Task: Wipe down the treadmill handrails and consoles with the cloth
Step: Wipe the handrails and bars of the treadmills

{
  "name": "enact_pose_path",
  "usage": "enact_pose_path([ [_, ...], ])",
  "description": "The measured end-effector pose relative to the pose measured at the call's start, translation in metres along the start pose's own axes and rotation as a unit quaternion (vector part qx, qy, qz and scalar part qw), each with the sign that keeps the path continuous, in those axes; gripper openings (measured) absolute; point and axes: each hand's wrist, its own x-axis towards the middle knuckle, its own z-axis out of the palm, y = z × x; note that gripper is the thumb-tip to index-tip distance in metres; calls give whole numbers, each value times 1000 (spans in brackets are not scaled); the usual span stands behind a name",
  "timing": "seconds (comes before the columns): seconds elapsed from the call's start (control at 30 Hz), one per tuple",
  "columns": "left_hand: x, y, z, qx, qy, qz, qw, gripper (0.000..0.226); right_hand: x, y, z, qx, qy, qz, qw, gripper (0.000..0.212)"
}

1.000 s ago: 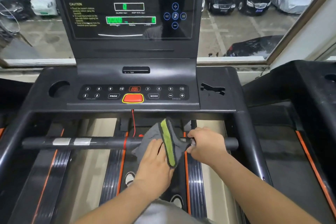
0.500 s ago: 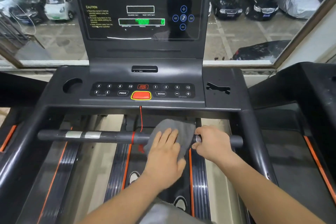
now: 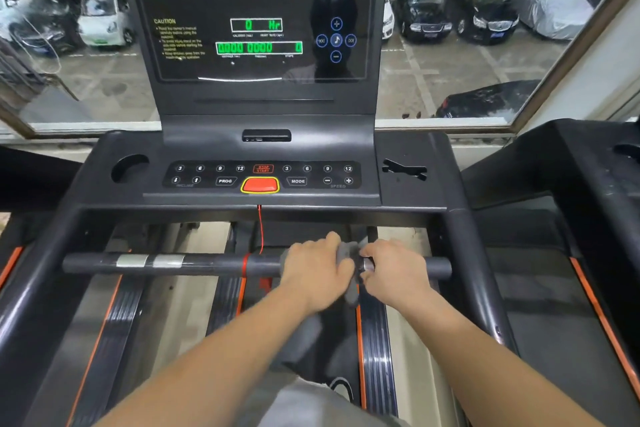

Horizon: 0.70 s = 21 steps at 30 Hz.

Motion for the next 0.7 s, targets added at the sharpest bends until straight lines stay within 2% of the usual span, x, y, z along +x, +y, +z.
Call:
enact_pose_path([
  [0.1, -46, -11, 29, 129, 14, 106, 986, 51, 0, 2, 2, 13, -2, -4, 1000, 16],
  [0.2, -26, -27, 34, 162, 30, 124, 979, 55, 1, 2, 2, 13, -6, -6, 1000, 12],
  [0.27, -4, -26, 29, 188, 9, 129, 974, 55, 1, 2, 3, 12, -13, -5, 1000, 15],
  [0.3, 7, -24, 22, 180, -4, 121, 976, 55, 1, 2, 4, 12, -14, -5, 1000, 18],
  [0.37, 30, -22, 10, 91, -53, 61, 993, 54, 1, 2, 4, 13, -11, -6, 1000, 21],
  [0.43, 51, -19, 2, -12, -122, -10, 992, 57, 1, 3, 3, 10, -12, -9, 1000, 14],
  [0.47, 55, -16, 1, -37, -132, -31, 990, 58, 1, 5, 3, 11, -15, -12, 1000, 12],
  [0.53, 46, -11, 5, -16, -97, -28, 995, 59, 1, 12, -1, 24, -31, -20, 999, 11],
  [0.57, 33, -12, 13, 22, -49, -7, 999, 59, 1, 17, -4, 35, -41, -19, 998, 16],
  [0.67, -17, -27, 36, 109, 51, 109, 987, 65, -4, 39, -15, -30, -70, -8, 997, 48],
  [0.7, -23, -34, 41, 126, 72, 131, 981, 69, -4, 45, -17, -58, -74, -3, 996, 47],
])
